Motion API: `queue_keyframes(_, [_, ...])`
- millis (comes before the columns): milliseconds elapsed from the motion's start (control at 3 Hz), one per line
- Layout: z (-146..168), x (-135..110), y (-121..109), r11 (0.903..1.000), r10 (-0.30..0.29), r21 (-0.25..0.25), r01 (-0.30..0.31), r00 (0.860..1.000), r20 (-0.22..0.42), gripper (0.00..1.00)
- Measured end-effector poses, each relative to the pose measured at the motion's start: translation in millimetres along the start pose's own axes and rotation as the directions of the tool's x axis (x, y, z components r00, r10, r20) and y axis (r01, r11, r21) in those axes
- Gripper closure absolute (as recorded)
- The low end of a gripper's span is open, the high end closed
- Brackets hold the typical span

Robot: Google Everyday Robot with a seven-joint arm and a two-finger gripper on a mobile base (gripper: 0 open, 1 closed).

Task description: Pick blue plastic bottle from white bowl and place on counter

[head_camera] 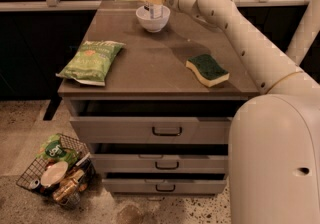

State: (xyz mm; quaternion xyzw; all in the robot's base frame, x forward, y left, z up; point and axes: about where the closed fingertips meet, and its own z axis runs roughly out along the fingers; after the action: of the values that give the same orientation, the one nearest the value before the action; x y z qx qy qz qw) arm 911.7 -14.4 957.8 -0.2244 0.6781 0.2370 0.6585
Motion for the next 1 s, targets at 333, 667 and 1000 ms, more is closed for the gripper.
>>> queue_keyframes(333, [11,10,1,0.9997,0.017,-0.020,-0.017,1.000,-0.006,0.00])
queue_keyframes(667, [20,12,5,0.9986,0.011,-0.053,-0.010,1.000,0.009,0.16])
queue_keyframes(1000, [22,11,7,0.9984,0.011,-0.055,-0.010,1.000,0.009,0.46])
